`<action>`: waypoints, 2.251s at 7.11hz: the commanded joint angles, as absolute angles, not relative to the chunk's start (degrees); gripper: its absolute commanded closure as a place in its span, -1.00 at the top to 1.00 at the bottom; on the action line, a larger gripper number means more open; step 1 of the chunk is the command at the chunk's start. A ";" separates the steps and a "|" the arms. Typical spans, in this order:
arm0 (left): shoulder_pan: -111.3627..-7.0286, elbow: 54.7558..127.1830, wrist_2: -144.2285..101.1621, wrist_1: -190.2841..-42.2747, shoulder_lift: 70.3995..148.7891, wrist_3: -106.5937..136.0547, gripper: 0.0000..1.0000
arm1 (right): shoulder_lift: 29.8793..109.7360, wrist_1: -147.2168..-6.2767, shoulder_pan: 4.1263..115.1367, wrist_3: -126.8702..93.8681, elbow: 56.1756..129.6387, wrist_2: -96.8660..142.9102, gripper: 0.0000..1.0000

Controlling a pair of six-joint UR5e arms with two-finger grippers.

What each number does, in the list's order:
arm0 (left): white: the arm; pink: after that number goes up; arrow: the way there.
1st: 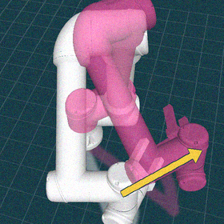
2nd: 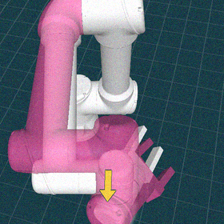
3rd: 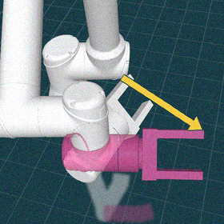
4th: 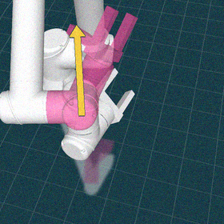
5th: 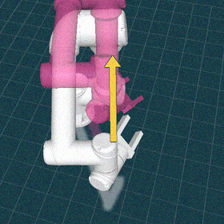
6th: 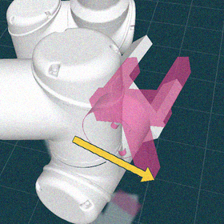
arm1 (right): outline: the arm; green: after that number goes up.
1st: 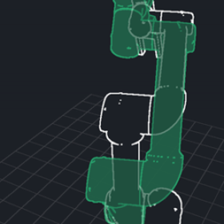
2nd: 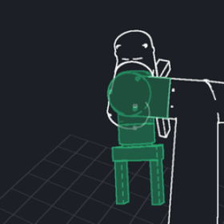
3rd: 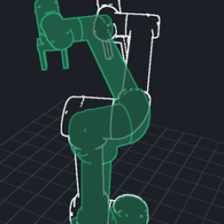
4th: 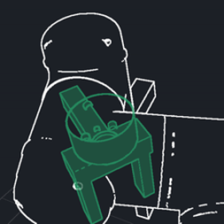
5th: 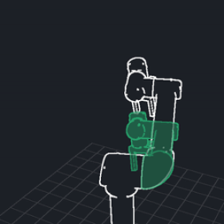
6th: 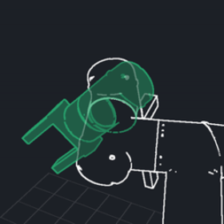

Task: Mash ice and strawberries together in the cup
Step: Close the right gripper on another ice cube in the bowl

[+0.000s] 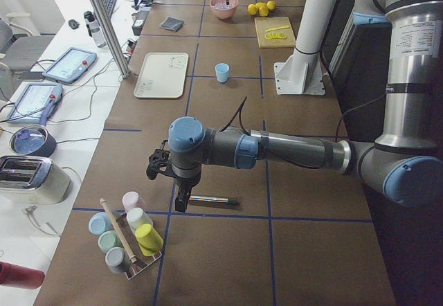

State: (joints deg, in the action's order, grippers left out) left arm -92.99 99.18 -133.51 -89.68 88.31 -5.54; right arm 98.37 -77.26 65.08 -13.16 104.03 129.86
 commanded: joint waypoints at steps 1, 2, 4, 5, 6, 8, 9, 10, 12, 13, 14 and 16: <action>-92.99 99.32 -133.59 -89.65 88.24 -5.54 1.00 | 96.86 -77.08 65.04 -13.10 101.44 129.99 0.22; -93.08 99.32 -133.51 -89.65 88.24 -5.54 1.00 | 96.94 -76.99 65.04 -13.01 101.43 130.08 0.22; -92.99 99.32 -133.51 -89.65 88.24 -5.54 1.00 | 96.94 -77.08 65.04 -13.09 101.43 130.17 0.19; -93.08 99.32 -133.51 -89.65 88.24 -5.54 1.00 | 97.03 -77.08 65.04 -13.10 101.43 130.17 0.17; -92.99 99.32 -133.51 -89.65 88.24 -5.54 1.00 | 97.21 -77.08 64.95 -13.10 101.51 130.25 0.16; -92.99 99.32 -133.51 -89.65 88.24 -5.54 1.00 | 97.64 -77.17 64.42 -13.10 101.51 130.25 0.16; -92.99 99.32 -133.51 -89.65 88.16 -5.54 1.00 | 97.73 -77.17 64.08 -13.10 101.51 130.25 0.16; -93.08 99.32 -133.51 -89.65 88.15 -5.54 1.00 | 97.73 -77.17 63.46 -13.27 101.60 130.17 0.16; -92.99 99.32 -133.51 -89.65 88.15 -5.54 1.00 | 97.65 -77.17 62.58 -13.53 101.43 130.17 0.15; -93.08 99.32 -133.59 -89.65 88.15 -5.54 1.00 | 97.65 -77.34 62.67 -13.45 101.34 130.08 0.14; -92.99 99.32 -133.59 -89.65 88.15 -5.54 1.00 | 97.65 -77.52 62.67 -13.45 101.34 130.08 0.13; -93.08 100.19 -133.59 -89.39 88.07 -5.45 1.00 | 97.65 -77.61 62.67 -13.45 101.34 130.08 0.11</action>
State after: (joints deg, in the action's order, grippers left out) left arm -93.02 99.60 -133.59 -89.59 88.13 -5.52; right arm 97.65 -77.51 62.67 -13.45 101.38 130.08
